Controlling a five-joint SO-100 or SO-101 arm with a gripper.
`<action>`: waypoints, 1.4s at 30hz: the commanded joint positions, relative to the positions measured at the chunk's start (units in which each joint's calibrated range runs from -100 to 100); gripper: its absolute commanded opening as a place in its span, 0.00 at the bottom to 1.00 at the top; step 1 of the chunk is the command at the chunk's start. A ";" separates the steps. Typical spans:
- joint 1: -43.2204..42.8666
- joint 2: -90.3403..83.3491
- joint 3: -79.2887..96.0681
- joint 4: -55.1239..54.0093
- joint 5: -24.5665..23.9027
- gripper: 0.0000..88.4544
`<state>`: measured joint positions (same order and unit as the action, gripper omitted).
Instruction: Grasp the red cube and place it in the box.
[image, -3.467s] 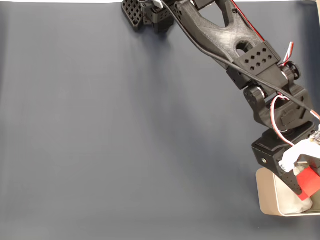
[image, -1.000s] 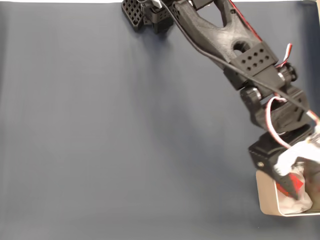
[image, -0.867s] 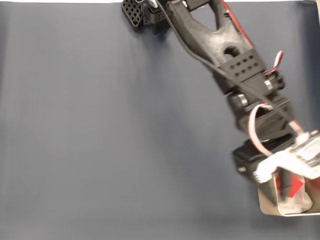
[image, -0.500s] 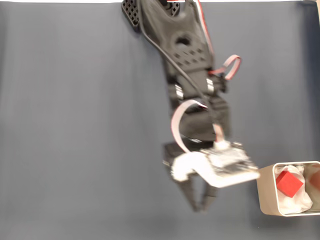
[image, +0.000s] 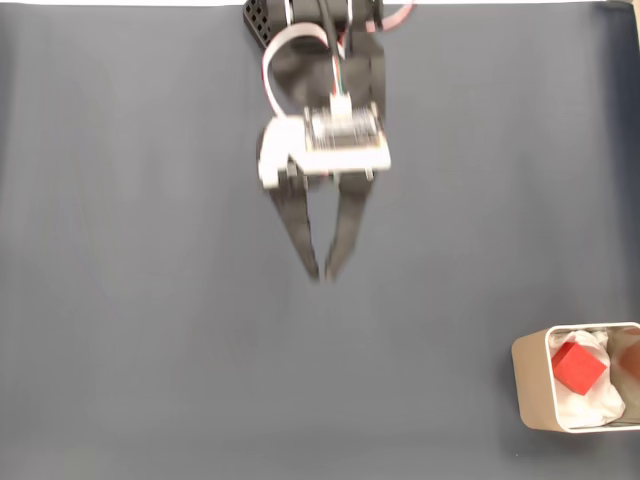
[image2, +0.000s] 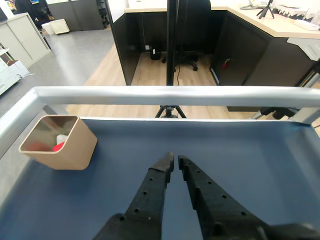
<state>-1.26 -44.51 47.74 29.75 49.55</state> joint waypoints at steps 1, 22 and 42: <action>0.27 -17.28 14.03 0.00 -0.34 0.00; 0.83 -55.49 51.99 35.49 -1.66 0.00; 0.76 -55.49 52.08 45.90 -1.71 0.00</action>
<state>-1.11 -100.00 99.37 74.30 47.74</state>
